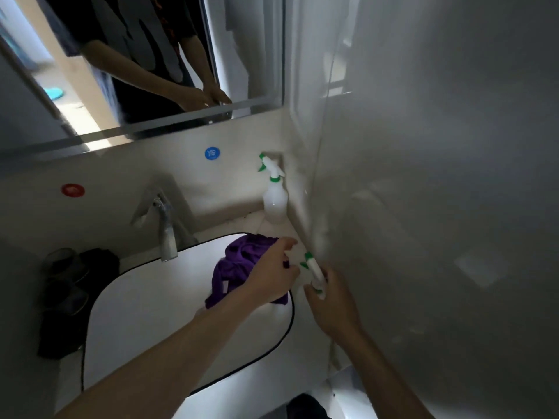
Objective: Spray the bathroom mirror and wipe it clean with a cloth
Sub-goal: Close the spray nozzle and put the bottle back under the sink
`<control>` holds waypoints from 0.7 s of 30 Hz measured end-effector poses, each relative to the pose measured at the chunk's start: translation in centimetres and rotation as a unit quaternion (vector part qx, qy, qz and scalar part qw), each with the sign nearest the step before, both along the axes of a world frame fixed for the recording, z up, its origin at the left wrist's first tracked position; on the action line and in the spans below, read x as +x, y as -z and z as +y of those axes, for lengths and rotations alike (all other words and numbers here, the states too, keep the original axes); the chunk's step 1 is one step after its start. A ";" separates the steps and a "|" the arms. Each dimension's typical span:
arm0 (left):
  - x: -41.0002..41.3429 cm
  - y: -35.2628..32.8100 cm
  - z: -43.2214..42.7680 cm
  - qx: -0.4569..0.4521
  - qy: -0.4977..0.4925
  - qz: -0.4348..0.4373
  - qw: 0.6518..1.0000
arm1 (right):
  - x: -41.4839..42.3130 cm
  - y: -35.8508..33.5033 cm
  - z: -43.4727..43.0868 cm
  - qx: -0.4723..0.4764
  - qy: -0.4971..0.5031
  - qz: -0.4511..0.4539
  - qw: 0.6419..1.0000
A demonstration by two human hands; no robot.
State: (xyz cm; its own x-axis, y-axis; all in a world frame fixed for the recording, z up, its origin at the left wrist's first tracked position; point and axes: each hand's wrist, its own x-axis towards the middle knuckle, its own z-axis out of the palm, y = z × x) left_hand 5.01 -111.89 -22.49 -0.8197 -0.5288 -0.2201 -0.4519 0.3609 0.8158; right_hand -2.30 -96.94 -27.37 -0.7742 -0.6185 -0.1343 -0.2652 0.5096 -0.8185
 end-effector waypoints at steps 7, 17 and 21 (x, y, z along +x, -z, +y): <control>-2.1 1.8 1.9 0.114 -0.046 0.054 0.991 | -0.7 1.8 1.2 -0.051 0.026 -0.048 0.997; -0.6 2.0 1.9 0.126 -0.091 0.048 0.987 | -0.2 3.2 0.6 -0.194 0.080 -0.211 0.955; 0.5 0.3 2.2 0.144 -0.112 0.080 0.980 | 0.1 0.9 -0.2 -0.203 0.102 -0.183 0.957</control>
State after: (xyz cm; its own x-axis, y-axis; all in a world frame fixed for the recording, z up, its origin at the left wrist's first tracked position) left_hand 5.54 -109.70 -22.79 -0.7262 -0.6340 -0.2660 -0.3521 0.0107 0.9359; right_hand -2.22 -97.09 -28.31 -0.8317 -0.5176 -0.2009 0.1485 0.1414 -0.9788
